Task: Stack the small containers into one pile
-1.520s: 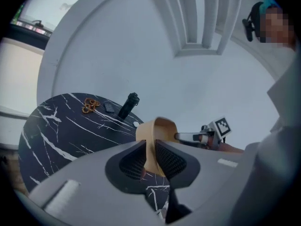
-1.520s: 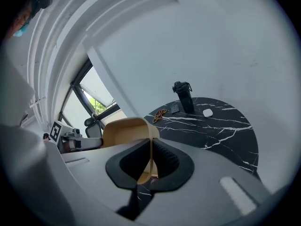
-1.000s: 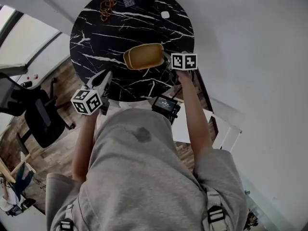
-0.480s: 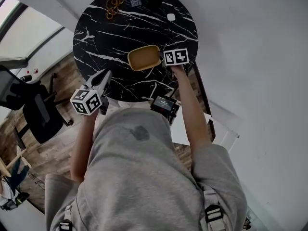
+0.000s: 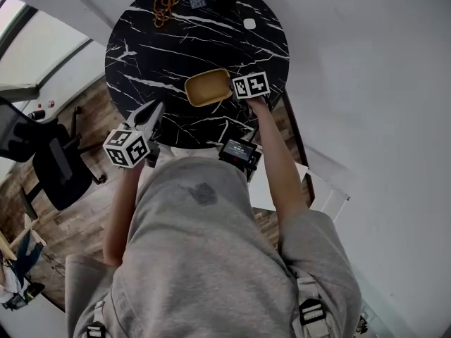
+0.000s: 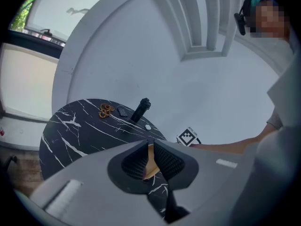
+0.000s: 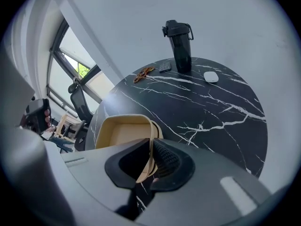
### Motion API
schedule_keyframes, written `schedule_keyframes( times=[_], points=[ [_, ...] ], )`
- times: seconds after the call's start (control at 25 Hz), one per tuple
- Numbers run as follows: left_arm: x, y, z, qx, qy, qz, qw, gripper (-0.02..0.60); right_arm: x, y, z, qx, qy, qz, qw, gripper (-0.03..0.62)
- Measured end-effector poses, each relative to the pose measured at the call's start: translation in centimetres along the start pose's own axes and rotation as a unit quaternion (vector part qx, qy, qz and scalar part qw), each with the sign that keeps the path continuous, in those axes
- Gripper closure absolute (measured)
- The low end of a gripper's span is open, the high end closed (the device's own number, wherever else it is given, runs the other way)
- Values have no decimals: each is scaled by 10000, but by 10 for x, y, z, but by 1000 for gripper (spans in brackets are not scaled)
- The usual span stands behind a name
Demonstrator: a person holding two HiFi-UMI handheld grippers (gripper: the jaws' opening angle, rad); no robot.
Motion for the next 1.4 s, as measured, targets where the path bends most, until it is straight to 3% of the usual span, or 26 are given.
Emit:
schedule_keyframes(
  times=[0.52, 0.68, 0.84, 1.12, 1.28, 1.4],
  points=[
    [-1, 4, 13, -96, -162, -24, 9998, 546, -9, 8, -10, 220, 251, 83, 9994, 394],
    [-3, 5, 18, -126, -230, -43, 9996, 546, -19, 12, -1, 320, 83, 226, 9992, 367],
    [-6, 7, 20, -119, -306, -24, 9995, 548, -33, 14, 14, 228, -203, 320, 9990, 375],
    [-12, 1, 19, -108, -410, -122, 9990, 548, -43, 7, 26, -249, -290, 631, 9973, 551],
    [-24, -10, 22, 11, -689, -77, 9976, 538, -37, -8, 12, -234, -246, 549, 9979, 551],
    [-40, -16, 27, -80, -952, -345, 9948, 469, -28, -19, -13, -262, 121, 791, 9964, 551]
  ],
)
Point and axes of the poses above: the fingertips, and each gripper's own axes: z forward along the fingers, y to its right, x out of its top, the point moved 5 cm from there along -z, backward along the fingers, and after that the axes turned 1 degree about x, right-handed, at the moved point
